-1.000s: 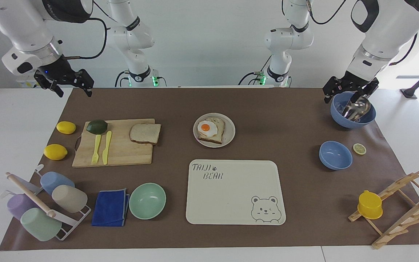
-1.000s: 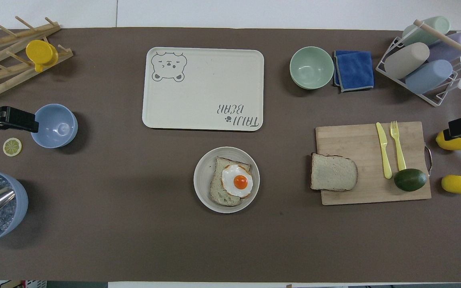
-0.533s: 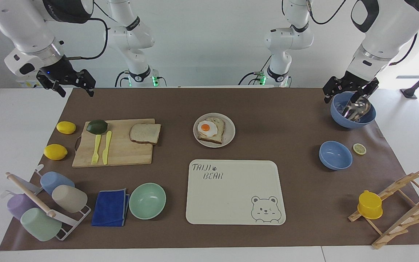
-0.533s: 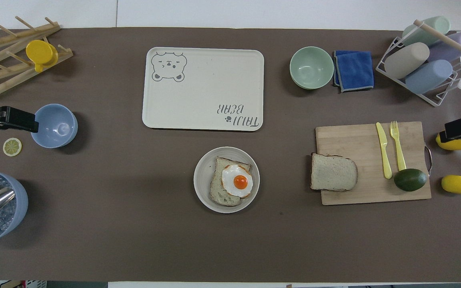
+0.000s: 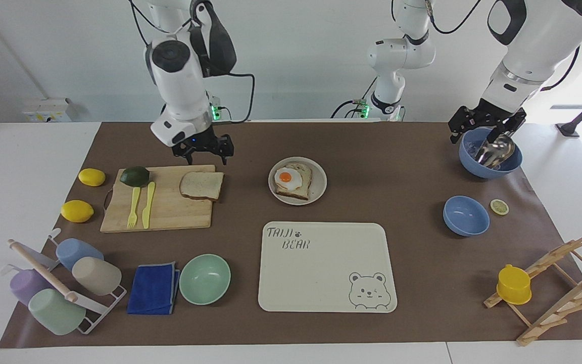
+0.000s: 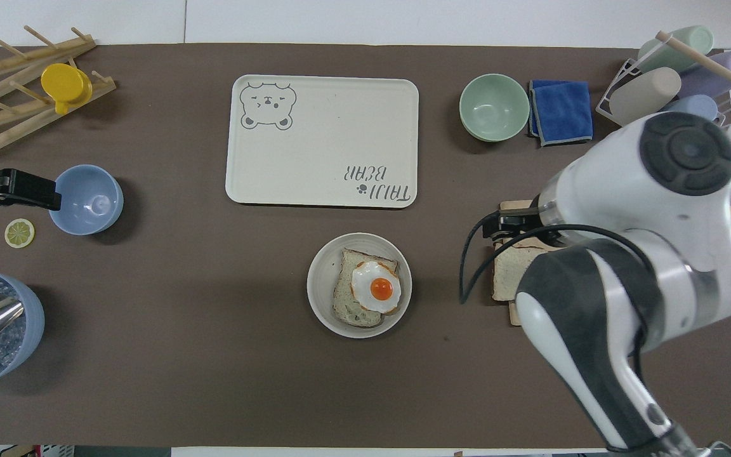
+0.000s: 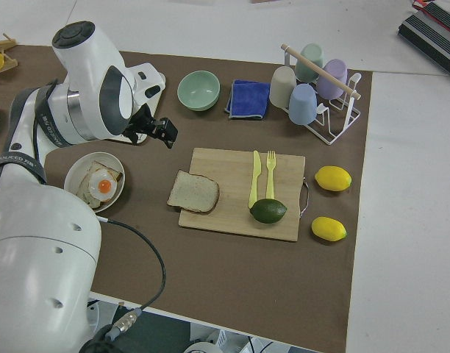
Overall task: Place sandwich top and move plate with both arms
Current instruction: 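Reach the right gripper to the bread slice on the cutting board and grasp it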
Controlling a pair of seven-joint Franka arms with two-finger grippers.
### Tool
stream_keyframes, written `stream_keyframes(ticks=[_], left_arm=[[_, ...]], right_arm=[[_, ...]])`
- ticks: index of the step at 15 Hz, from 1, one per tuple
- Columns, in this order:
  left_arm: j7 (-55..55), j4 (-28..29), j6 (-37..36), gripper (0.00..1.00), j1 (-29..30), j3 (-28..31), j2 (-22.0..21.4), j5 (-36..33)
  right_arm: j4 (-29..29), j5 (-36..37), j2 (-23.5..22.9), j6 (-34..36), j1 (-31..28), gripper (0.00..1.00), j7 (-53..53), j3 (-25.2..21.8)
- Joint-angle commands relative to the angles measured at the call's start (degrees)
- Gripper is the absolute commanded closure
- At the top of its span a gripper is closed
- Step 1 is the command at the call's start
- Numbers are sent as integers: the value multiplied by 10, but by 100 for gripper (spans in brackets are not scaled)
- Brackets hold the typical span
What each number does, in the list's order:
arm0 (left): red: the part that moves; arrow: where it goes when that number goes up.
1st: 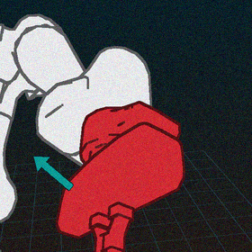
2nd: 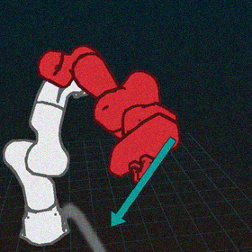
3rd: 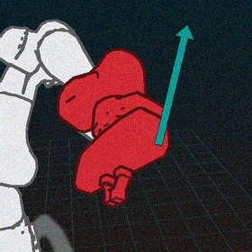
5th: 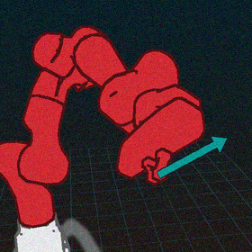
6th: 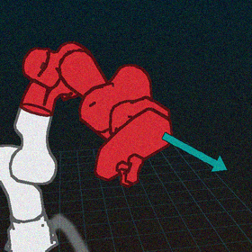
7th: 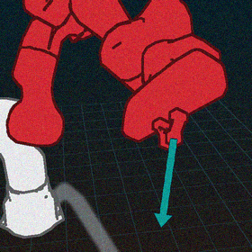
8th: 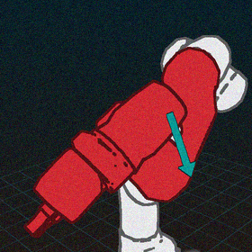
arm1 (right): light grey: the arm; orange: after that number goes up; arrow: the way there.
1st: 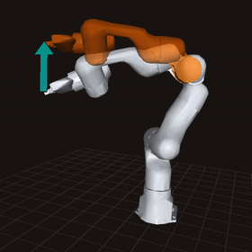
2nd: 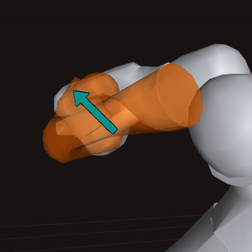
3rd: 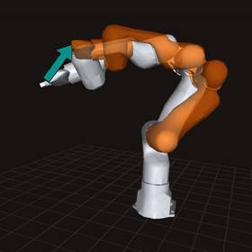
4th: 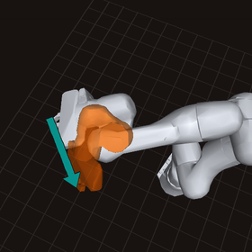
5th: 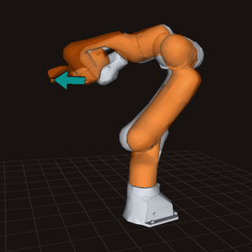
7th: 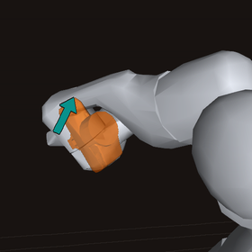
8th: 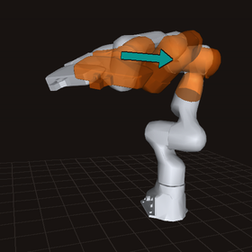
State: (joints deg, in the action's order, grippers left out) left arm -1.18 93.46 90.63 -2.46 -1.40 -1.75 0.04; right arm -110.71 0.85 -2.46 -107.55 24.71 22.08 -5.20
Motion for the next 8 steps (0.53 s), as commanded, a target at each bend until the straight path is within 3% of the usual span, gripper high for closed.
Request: stream_keyframes(ticks=[1,4,6,8], left_arm=[[-3,16,3,0,8,-4,-15,-5],[-3,17,3,0,8,-4,-15,-5],[-3,17,3,0,8,-4,-15,-5],[-3,16,3,0,8,-4,-15,-5]], right_arm=[[-27,62,-47,-46,24,0,52,-3],[-42,167,-104,-45,58,0,128,-3],[-47,193,-134,-42,60,0,154,-3],[-67,208,-134,-37,59,0,153,-3]])
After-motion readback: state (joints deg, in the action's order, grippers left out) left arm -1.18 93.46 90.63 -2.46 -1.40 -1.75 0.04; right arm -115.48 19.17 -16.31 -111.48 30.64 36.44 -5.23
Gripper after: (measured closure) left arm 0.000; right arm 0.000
